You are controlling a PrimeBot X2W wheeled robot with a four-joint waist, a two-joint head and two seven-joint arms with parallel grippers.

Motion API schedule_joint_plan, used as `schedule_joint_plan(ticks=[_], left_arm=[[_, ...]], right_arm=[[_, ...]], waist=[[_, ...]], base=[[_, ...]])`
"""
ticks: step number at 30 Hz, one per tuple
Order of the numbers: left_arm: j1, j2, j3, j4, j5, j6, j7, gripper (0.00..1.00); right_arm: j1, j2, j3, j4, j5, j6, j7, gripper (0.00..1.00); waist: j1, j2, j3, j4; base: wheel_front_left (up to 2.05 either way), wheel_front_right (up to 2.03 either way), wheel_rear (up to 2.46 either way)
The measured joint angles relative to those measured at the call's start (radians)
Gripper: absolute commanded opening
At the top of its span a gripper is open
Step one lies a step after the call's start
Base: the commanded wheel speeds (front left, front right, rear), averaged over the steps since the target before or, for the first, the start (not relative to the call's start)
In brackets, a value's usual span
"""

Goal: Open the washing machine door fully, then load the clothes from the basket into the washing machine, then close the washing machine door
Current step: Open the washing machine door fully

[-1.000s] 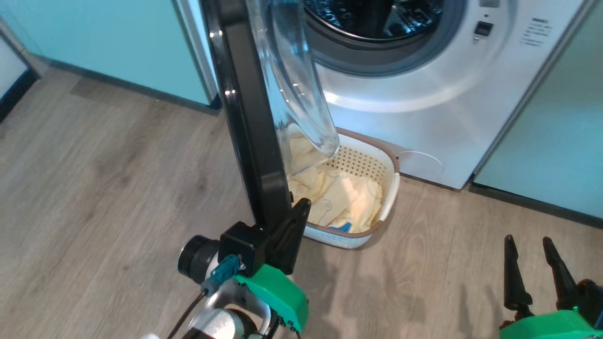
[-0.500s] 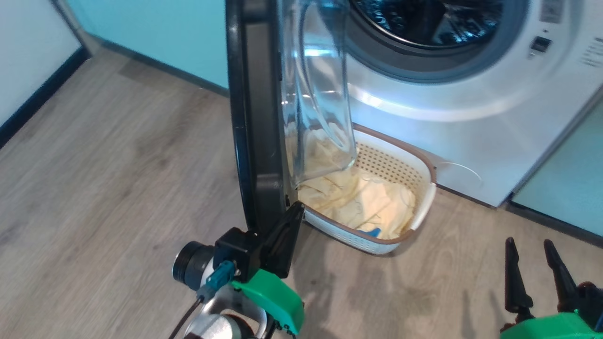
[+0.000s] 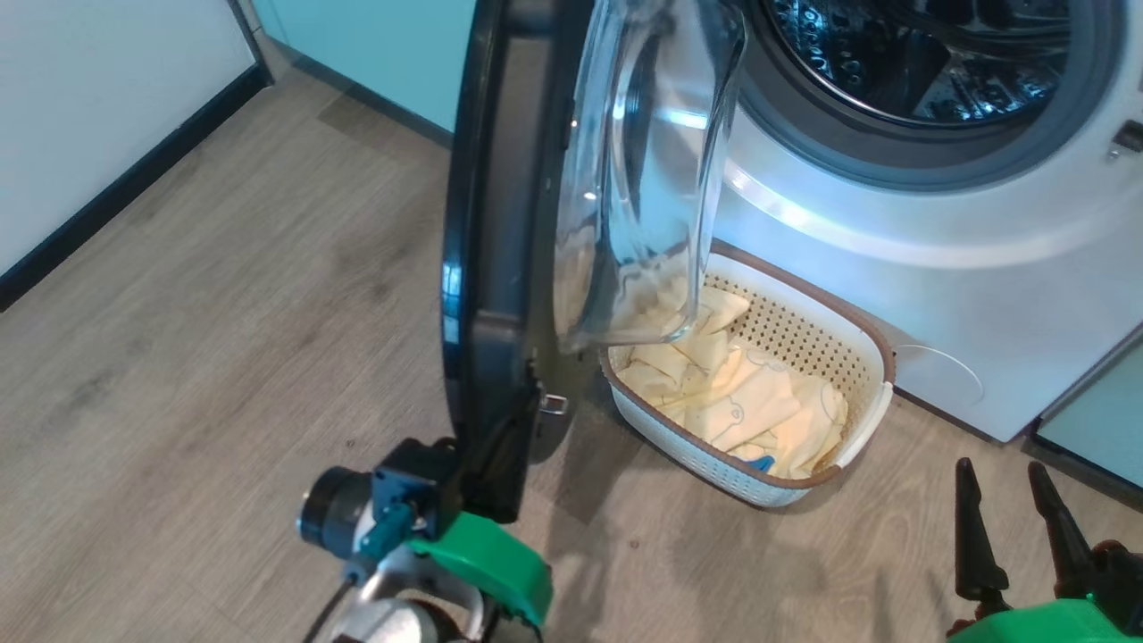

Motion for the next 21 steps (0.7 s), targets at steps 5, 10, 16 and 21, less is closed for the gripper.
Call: schedule_joint_plan(ticks=[5,10,16,21], left_arm=[[0.000,0.014,0.037,0.015,-0.002,0.008,-0.019,0.00],[-0.002,0.033,0.083,0.055,-0.019,0.012,-0.053,0.00],[-0.014,0.051,0.127,0.131,-0.038,0.013,-0.085,0.00],[-0.038,0.061,0.166,0.211,-0.057,0.015,-0.127,0.00]], right_arm=[[0.000,0.000,0.001,0.001,0.000,0.000,0.000,1.00],[0.000,0.000,0.003,0.002,0.000,0.000,0.000,1.00],[0.000,0.000,0.003,0.004,0.000,0.000,0.000,1.00],[0.000,0.000,0.002,0.005,0.000,0.000,0.000,1.00]], waist=[[0.0000,0.0000,-0.002,0.005],[0.0000,0.0000,0.001,-0.002],[0.0000,0.0000,0.000,-0.013],[0.0000,0.0000,-0.005,-0.018]], base=[[0.00,0.00,0.00],[0.00,0.00,0.00],[0.00,0.00,0.00],[0.00,0.00,0.00]])
